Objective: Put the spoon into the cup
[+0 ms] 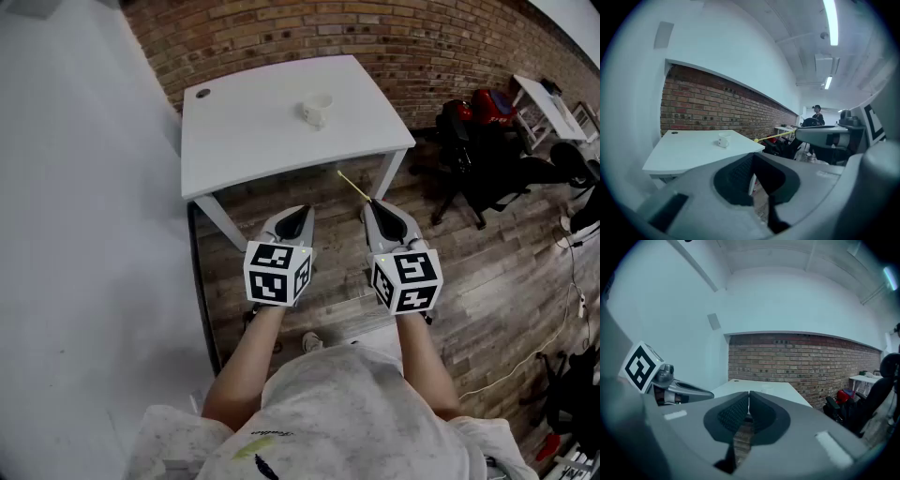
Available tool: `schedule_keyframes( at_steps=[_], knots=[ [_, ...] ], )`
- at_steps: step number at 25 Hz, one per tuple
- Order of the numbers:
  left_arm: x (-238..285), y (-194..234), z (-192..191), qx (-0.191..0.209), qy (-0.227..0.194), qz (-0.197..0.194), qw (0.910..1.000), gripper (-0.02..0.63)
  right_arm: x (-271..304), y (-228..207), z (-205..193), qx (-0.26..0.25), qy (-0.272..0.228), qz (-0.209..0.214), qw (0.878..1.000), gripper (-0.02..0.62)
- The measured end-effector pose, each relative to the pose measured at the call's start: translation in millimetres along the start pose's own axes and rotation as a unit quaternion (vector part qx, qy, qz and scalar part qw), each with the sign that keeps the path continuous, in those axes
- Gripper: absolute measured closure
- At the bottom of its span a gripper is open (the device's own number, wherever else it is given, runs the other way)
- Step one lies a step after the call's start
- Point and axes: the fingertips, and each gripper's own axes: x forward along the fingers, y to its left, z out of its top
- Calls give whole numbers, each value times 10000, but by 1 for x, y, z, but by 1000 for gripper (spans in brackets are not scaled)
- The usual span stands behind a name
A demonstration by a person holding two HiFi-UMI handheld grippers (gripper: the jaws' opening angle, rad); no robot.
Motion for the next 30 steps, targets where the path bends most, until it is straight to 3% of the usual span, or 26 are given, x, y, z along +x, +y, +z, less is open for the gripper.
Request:
schedule_keyframes(
  at_steps=[15,30],
  knots=[
    [16,5,1,-12,85,-49,10000,615,13,-9,1,49,7,20,10000,580],
    [107,47,16,-42,190,171,9997,615,104,-64,-5,169,42,289,9994,580]
  ],
)
